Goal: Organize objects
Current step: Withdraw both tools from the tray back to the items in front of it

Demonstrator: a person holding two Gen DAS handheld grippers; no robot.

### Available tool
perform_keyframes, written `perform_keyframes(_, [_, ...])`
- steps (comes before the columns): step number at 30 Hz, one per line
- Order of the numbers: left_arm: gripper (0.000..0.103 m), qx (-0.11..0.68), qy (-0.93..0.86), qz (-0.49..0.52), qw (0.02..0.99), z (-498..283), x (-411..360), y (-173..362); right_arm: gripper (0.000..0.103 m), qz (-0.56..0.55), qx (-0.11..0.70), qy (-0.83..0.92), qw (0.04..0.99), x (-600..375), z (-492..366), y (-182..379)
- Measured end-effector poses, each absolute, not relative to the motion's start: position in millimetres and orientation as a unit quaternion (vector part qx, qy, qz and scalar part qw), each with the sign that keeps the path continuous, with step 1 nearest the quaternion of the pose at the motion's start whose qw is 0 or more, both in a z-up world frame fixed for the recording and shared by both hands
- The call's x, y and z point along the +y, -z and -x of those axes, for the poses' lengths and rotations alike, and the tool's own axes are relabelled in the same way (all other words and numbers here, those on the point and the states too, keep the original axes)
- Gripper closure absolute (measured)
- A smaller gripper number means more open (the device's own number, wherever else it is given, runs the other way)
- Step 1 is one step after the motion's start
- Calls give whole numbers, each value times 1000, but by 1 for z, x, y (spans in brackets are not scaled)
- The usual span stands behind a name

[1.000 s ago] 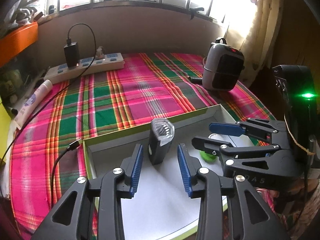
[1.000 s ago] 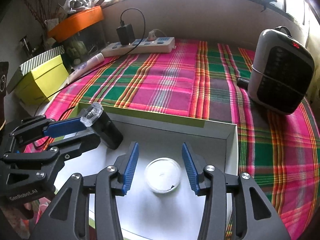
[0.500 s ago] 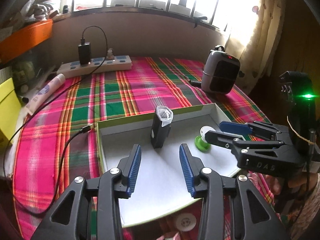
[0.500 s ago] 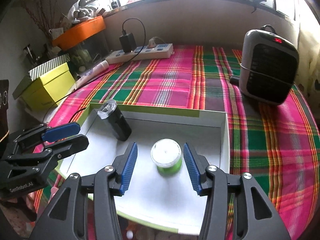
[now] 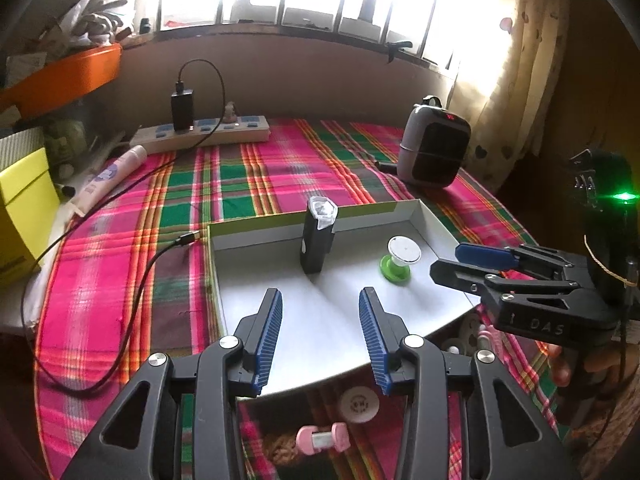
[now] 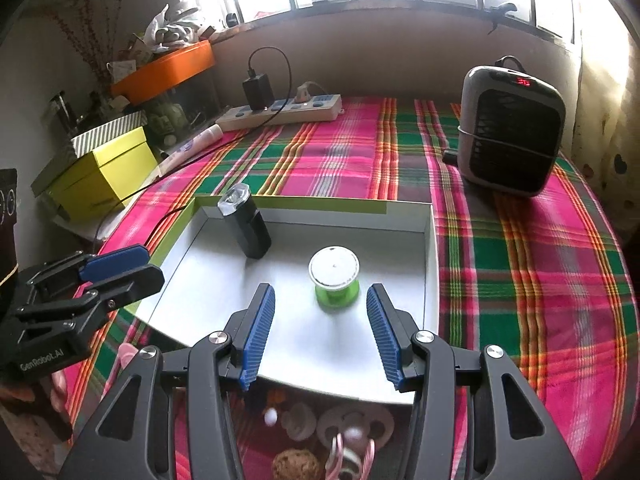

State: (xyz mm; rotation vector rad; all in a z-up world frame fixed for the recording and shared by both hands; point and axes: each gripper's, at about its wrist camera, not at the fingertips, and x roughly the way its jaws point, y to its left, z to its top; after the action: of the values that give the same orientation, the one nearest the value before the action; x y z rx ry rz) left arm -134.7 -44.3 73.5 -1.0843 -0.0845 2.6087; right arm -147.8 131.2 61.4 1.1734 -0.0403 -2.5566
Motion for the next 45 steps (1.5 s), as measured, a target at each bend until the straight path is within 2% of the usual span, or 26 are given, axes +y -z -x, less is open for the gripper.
perform_keyframes(19, [64, -47, -922, 367, 110, 80, -80, -56, 54, -371, 2, 914, 163, 138, 79, -62])
perform_keyframes(32, [64, -55, -909, 392, 130, 64, -84, -23, 54, -377, -3, 910, 173, 146, 45, -50])
perform_keyframes(45, [61, -53, -896, 408, 169, 70, -76, -15, 54, -394, 13, 906, 152, 154, 35, -32])
